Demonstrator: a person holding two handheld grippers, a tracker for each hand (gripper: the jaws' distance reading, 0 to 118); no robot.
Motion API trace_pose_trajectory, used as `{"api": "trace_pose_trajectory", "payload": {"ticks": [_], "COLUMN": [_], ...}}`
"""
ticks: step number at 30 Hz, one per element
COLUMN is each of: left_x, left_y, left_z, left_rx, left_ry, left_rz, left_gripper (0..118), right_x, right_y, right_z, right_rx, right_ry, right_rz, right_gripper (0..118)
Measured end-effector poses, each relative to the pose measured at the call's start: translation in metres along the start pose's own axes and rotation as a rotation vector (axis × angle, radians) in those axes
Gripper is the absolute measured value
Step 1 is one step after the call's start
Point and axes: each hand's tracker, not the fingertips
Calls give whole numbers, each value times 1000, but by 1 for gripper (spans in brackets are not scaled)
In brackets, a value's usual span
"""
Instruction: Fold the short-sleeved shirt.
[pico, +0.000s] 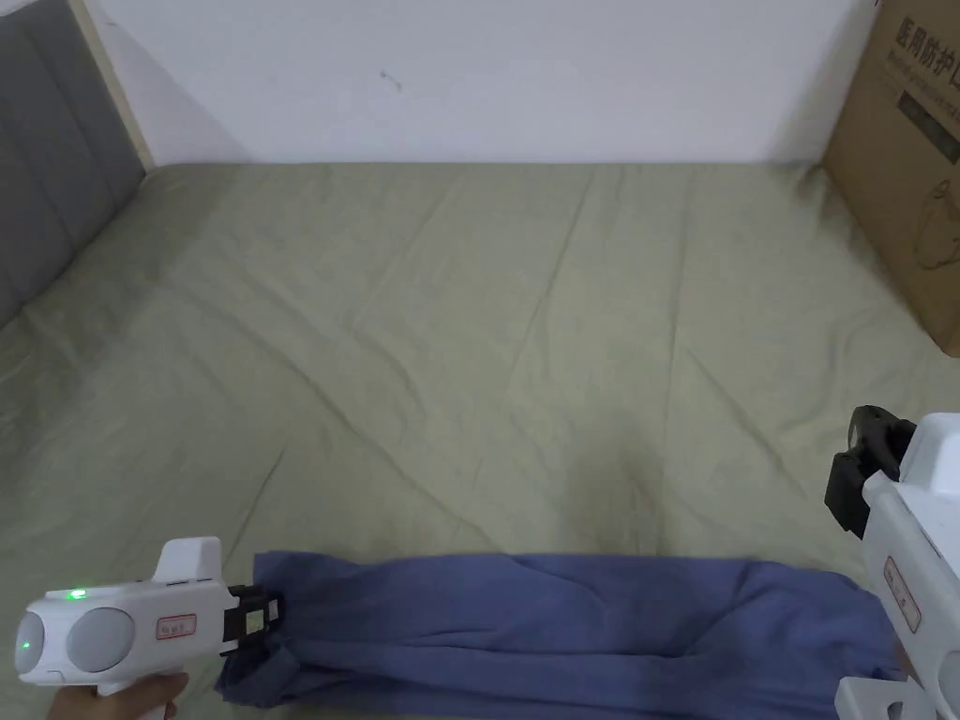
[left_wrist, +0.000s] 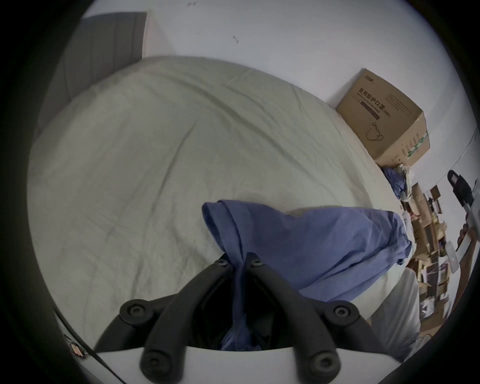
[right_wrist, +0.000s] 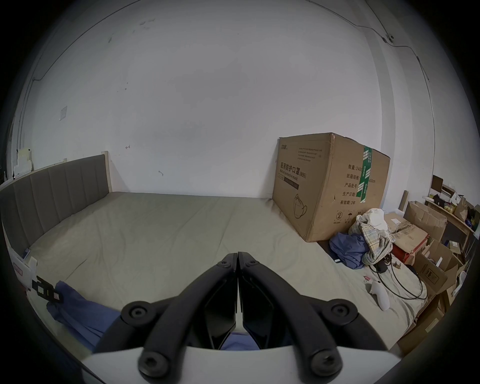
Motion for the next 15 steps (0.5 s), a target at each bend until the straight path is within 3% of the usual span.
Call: {"api": "trace_pose_trajectory", "payload": {"ticks": [6, 7, 10, 11, 15], "left_x": [-12, -14, -25, -30, -38], "left_y": [14, 15, 19, 20, 23], "left_z": [38, 45, 63, 71, 86], "left_rx": [61, 70, 75, 76, 79], "left_ry": [7, 24, 78, 107, 150], "left_rz": [94, 89, 89, 92, 125], "left_gripper": [4, 4, 4, 4, 4], "right_x": [8, 8, 13, 16, 19], "right_y": [4, 6, 6, 5, 4], "right_z": [5, 6, 8, 7, 8], "right_rx": [13, 17, 23, 19, 36], "right_ry": [-1, 48, 46, -14, 8], "right_rz": [15, -33, -48, 3, -10], "right_gripper": [0, 0, 0, 0, 0]}}
